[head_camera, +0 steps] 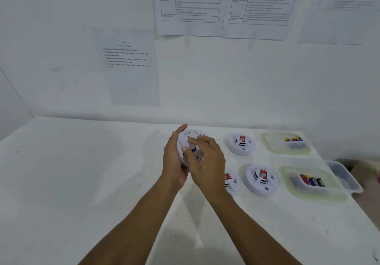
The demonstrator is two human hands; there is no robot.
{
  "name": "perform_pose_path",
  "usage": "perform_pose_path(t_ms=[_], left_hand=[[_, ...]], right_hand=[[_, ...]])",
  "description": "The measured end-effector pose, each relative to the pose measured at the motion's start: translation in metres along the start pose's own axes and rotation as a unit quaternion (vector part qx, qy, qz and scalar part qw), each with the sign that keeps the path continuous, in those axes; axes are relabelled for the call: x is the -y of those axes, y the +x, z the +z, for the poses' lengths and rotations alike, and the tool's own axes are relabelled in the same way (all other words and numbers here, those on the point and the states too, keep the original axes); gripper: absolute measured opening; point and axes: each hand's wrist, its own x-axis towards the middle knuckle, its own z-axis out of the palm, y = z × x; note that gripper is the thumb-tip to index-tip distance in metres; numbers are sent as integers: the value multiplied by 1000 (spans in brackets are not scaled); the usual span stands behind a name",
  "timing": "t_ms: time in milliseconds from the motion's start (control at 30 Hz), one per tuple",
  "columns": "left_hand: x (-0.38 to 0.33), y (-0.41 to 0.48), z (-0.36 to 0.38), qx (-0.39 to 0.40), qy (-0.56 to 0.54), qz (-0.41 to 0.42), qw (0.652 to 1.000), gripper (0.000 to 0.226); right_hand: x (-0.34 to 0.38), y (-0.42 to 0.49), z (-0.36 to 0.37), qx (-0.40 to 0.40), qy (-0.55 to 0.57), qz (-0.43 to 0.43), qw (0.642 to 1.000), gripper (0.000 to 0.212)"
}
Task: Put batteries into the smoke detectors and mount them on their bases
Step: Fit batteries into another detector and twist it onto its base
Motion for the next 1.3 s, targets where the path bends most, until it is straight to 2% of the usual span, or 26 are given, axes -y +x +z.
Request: perform_pose_path(t_ms=[100, 333, 433, 533, 600, 733, 833, 900, 967, 1033, 1100, 1200, 1300], left_hand=[[2, -3, 3, 5, 29, 11, 1000, 36], [5, -4, -1, -9, 58, 73, 996, 34], [2, -7, -1, -16, 69, 80, 994, 34], [-8, -7, -2, -32, 115, 76, 990, 33], [-15, -2, -4, -35, 175, 78, 981, 36], [-27, -5, -1, 20, 267, 87, 960, 46], [-29, -7, -3, 72, 312, 118, 940, 55], [-32, -6, -9, 58, 338, 141, 929, 42], [-33, -7, -22, 58, 368, 130, 919, 40], [-31, -11, -36, 97, 360, 94, 923, 42], [-30, -15, -47, 121, 359, 99, 920, 43], [-28, -19, -51, 107, 389, 130, 906, 46], [-27, -22, -54, 111, 394, 136, 902, 47]], right_hand=[[4, -2, 6, -15, -10, 33, 999, 57], [12, -5, 11, -20, 4, 76, 997, 58], [16, -4, 12, -9, 16, 103, 995, 49], [18, -1, 3, 17, 82, 111, 990, 28], [19, 8, -6, 46, 155, 146, 976, 27], [23, 24, -16, 112, 297, 259, 912, 48], [17, 20, -19, 123, 315, 266, 903, 48], [9, 16, -25, 127, 367, 282, 877, 42], [0, 13, -32, 123, 429, 292, 846, 38], [-6, 10, -37, 126, 458, 273, 836, 36], [-10, 7, -40, 142, 423, 228, 865, 34], [-19, 3, -38, 160, 264, 145, 940, 41], [-22, -3, -36, 158, 182, 96, 966, 46]])
